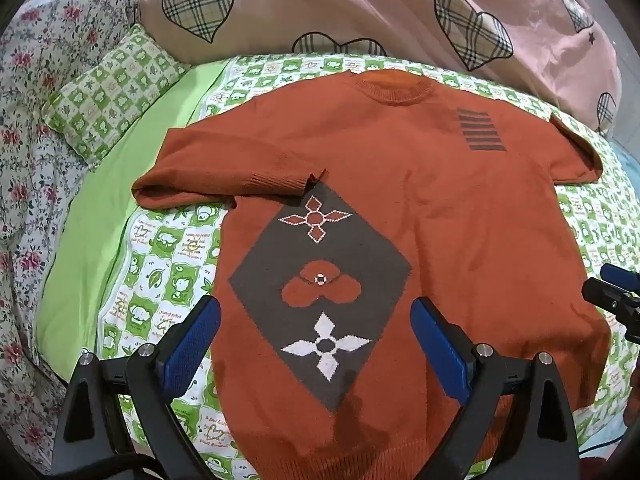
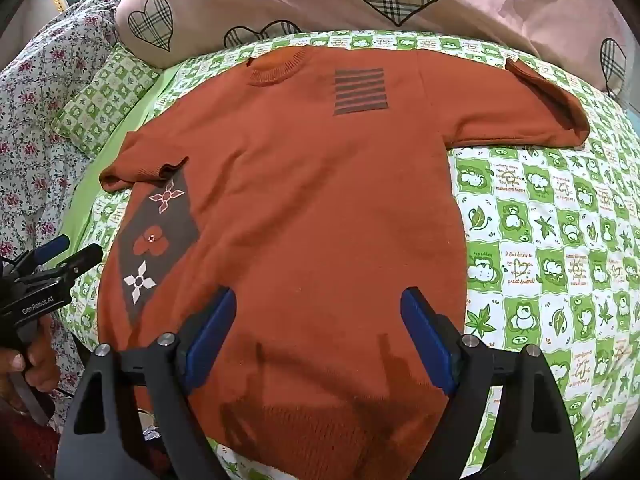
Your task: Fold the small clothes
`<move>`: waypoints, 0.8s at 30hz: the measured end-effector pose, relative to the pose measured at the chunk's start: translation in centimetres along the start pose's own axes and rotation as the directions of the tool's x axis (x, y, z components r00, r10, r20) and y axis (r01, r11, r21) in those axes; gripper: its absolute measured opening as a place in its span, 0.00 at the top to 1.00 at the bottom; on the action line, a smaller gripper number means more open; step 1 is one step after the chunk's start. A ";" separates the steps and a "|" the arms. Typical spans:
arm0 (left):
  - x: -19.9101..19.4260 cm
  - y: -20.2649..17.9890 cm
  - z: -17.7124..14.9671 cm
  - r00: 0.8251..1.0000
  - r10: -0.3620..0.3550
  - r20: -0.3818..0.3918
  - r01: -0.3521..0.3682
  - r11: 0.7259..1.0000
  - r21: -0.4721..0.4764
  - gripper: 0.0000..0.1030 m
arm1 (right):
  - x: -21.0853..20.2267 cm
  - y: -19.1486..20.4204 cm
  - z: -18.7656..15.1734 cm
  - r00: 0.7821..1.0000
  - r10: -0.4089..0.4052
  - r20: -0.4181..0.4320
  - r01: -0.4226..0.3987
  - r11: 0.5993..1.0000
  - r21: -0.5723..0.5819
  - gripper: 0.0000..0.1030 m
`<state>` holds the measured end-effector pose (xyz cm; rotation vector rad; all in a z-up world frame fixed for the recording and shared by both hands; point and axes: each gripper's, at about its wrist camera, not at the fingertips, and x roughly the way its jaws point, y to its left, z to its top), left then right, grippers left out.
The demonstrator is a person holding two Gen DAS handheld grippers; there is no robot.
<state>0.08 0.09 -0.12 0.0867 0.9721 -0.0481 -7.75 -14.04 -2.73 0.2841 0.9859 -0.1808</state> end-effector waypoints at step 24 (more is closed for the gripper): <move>0.4 -0.3 0.0 1.000 -0.008 -0.013 0.008 1.000 0.016 0.06 | 0.1 -0.1 0.2 1.000 0.001 0.008 -0.001 1.000 0.005 0.18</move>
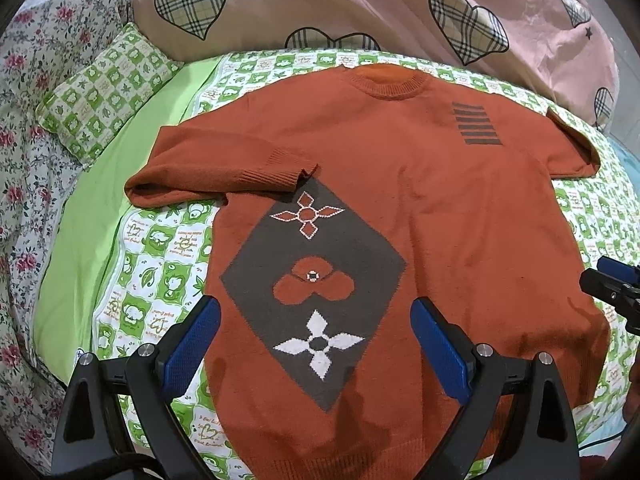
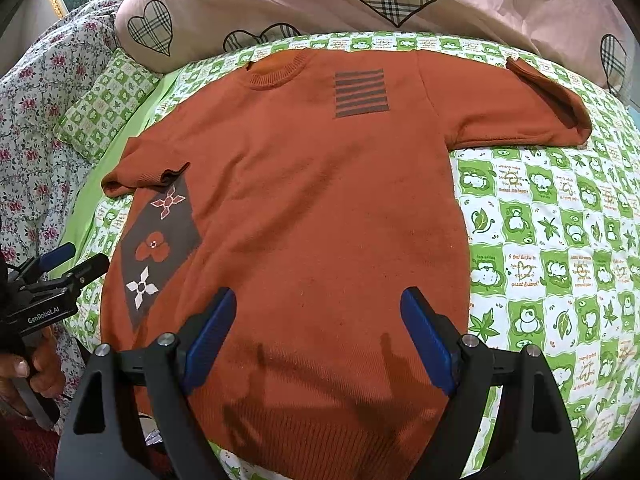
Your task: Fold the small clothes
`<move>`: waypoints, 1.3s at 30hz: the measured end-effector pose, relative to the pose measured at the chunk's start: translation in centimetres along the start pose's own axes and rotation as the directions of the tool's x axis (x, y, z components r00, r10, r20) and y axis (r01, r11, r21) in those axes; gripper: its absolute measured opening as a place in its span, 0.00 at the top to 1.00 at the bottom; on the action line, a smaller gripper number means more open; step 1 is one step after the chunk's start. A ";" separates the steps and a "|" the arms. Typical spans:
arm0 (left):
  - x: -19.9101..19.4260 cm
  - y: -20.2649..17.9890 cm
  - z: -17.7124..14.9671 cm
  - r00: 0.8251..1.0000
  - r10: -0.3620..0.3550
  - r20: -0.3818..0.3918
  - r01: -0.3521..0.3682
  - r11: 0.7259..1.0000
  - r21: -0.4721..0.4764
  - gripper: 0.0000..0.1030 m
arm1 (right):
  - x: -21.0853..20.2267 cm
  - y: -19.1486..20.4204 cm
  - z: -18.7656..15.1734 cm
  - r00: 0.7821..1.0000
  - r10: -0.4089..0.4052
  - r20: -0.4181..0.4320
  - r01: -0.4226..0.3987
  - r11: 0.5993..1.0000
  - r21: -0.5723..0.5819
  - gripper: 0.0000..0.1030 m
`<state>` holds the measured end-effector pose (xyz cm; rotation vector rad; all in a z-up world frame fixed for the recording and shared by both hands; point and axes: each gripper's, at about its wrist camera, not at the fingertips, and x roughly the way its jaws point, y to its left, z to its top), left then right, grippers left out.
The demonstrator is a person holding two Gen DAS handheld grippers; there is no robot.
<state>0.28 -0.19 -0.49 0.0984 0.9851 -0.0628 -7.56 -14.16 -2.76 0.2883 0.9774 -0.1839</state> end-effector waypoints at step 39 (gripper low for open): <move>1.5 0.2 0.6 0.998 -0.044 0.044 0.046 0.998 -0.043 0.06 | 0.8 -0.1 0.8 0.999 -0.039 0.021 0.039 0.999 -0.026 0.18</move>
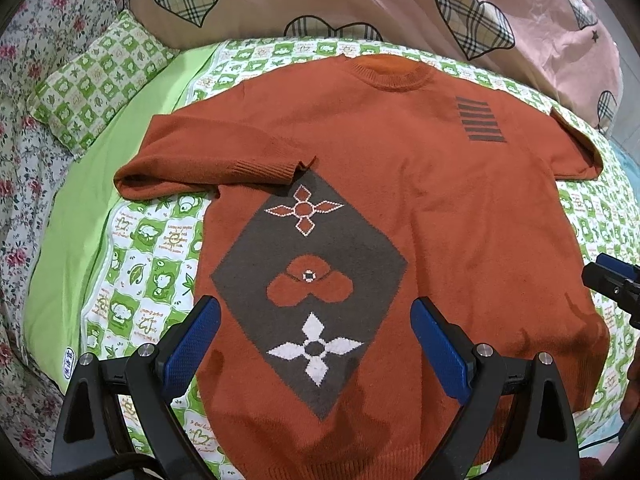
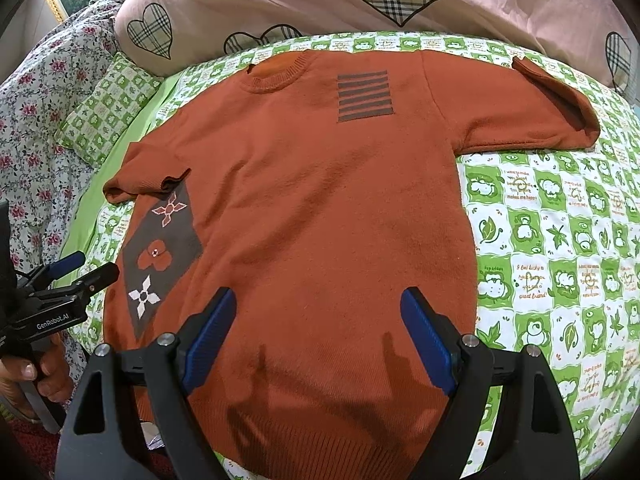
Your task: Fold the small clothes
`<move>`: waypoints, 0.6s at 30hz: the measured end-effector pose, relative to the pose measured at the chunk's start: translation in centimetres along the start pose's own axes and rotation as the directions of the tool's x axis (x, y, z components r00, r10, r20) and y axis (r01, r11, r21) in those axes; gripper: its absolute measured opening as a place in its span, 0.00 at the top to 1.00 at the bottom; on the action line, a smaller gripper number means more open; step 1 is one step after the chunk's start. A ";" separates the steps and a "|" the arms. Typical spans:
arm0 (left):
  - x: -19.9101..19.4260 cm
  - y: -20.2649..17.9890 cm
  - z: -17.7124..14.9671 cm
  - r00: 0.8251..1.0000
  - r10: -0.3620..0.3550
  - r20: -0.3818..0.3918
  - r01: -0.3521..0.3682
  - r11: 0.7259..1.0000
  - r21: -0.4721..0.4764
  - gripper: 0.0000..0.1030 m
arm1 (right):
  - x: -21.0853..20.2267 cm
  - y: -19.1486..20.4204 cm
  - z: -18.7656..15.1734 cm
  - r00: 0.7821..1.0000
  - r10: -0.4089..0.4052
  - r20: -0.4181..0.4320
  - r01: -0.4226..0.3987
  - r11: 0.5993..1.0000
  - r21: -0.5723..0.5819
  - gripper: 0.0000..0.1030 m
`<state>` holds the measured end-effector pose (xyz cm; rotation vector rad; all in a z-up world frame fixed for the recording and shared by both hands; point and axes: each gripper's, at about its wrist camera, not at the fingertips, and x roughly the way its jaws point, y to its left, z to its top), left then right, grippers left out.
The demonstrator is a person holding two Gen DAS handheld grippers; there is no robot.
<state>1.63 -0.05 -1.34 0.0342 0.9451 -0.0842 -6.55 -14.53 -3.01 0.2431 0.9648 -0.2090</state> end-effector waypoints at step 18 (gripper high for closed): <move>2.9 0.0 4.8 1.000 -0.022 -0.019 0.022 1.000 -0.002 0.06 | -0.4 -8.4 4.4 0.991 -0.055 0.119 0.035 0.986 0.164 0.18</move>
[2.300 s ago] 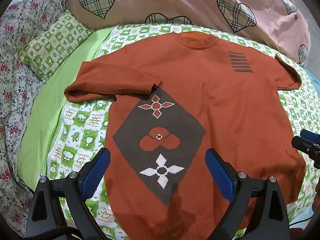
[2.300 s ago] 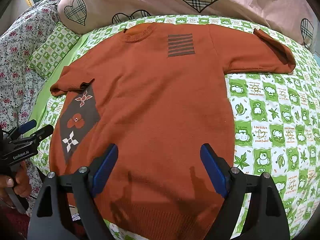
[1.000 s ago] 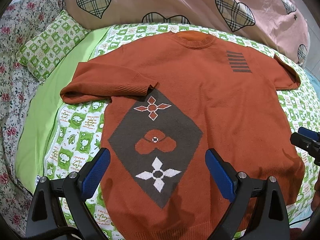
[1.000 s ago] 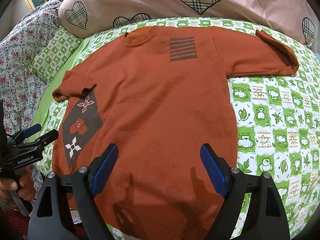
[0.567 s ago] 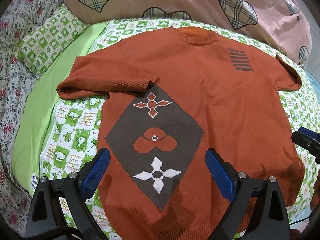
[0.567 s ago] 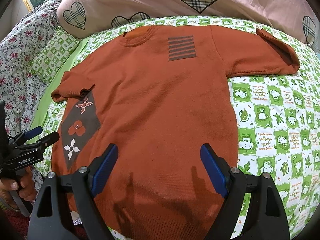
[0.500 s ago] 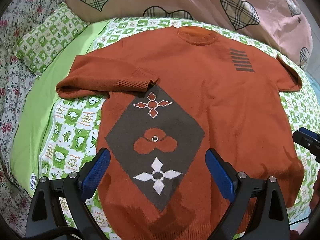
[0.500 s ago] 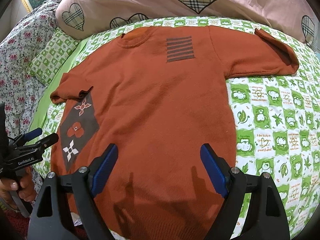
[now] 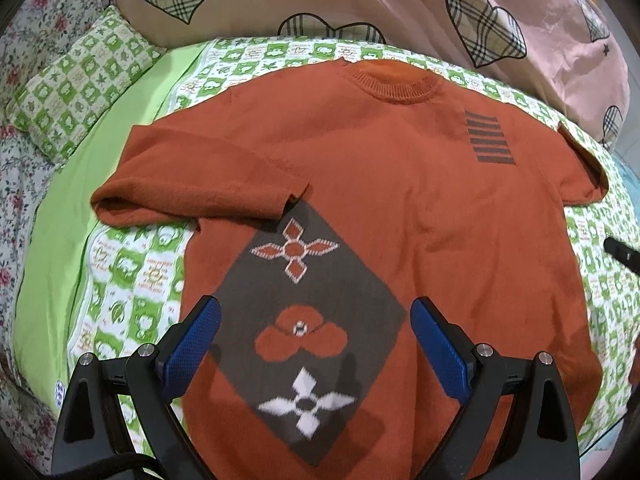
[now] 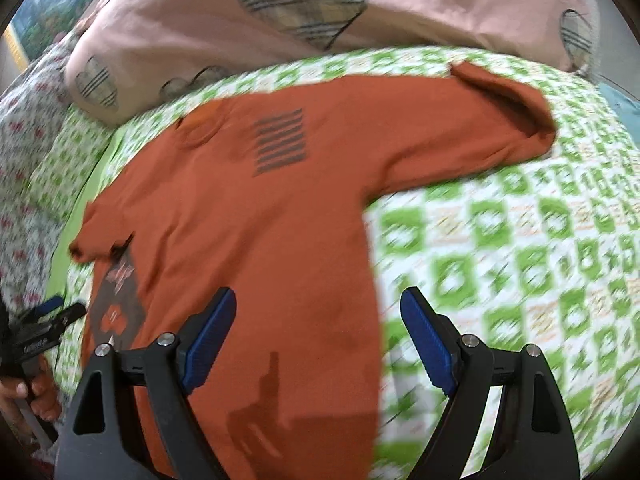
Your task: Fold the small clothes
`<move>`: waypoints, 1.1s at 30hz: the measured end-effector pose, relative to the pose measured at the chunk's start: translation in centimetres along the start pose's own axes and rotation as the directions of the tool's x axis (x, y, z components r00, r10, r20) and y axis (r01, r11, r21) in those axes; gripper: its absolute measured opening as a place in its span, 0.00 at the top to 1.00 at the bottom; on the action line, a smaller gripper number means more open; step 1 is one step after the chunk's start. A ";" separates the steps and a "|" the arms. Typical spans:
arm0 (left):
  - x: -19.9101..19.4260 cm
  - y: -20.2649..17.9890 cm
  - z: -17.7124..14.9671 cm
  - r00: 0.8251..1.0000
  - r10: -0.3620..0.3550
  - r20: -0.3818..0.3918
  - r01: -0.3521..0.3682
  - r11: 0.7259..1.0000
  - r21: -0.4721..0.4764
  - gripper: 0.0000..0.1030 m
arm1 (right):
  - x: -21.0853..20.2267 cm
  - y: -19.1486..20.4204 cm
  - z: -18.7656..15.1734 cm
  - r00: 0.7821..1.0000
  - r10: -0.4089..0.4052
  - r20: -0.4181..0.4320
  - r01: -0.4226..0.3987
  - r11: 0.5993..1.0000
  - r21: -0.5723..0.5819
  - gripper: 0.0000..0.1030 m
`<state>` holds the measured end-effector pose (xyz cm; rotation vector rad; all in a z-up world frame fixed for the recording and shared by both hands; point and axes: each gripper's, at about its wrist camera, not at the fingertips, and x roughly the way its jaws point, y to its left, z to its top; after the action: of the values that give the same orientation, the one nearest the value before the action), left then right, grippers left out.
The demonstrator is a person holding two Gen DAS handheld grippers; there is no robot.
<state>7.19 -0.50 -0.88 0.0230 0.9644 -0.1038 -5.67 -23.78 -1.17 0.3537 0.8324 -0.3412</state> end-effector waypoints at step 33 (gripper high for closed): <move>7.6 1.8 6.8 0.993 -0.072 -0.094 0.063 0.993 -0.100 0.07 | 10.0 -9.8 19.1 0.994 -0.087 0.069 0.089 0.995 -0.036 0.93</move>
<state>17.25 0.24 -3.27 -0.0946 1.0667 -0.1194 8.88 -42.29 1.37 0.2686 0.7889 -0.4165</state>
